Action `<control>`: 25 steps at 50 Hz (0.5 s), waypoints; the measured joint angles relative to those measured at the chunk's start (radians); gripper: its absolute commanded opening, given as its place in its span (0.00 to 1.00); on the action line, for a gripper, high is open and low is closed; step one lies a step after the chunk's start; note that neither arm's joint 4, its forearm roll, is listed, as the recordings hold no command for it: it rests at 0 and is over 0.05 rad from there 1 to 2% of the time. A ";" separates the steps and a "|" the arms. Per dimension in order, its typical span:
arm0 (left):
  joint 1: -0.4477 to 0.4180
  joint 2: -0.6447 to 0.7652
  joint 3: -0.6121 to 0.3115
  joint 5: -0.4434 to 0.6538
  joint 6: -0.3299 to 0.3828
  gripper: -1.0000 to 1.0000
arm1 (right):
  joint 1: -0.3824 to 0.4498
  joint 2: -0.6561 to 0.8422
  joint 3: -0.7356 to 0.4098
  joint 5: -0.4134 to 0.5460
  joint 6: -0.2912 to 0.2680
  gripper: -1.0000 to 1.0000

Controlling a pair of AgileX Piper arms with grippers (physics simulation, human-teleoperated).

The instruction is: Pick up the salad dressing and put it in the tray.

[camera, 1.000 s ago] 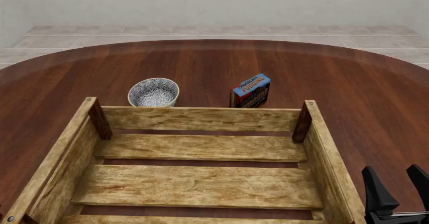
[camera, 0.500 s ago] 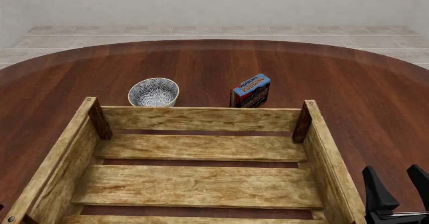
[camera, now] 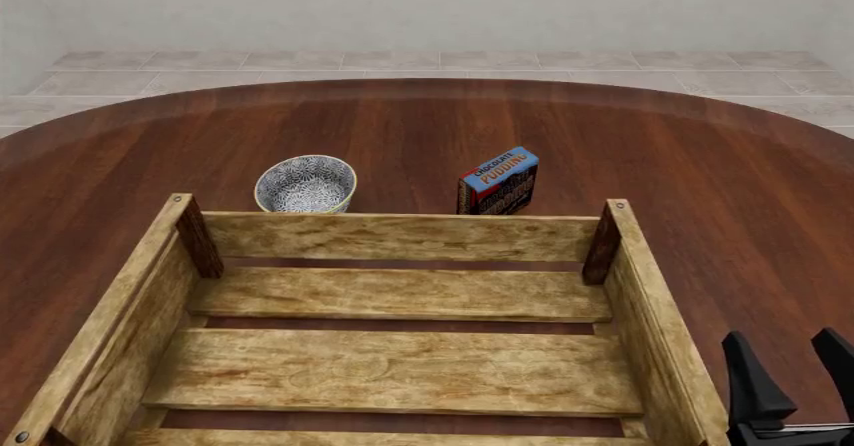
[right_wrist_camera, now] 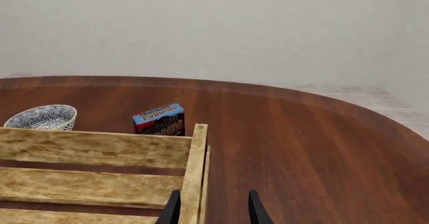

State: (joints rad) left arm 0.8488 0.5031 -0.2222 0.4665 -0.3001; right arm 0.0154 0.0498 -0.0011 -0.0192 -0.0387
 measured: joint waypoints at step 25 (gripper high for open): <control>0.084 0.048 -0.064 -0.055 0.093 0.00 | -0.001 -0.007 0.000 0.006 -0.001 1.00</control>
State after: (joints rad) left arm 0.9328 0.5515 -0.2866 0.4113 -0.2068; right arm 0.0144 0.0424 -0.0010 -0.0129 -0.0400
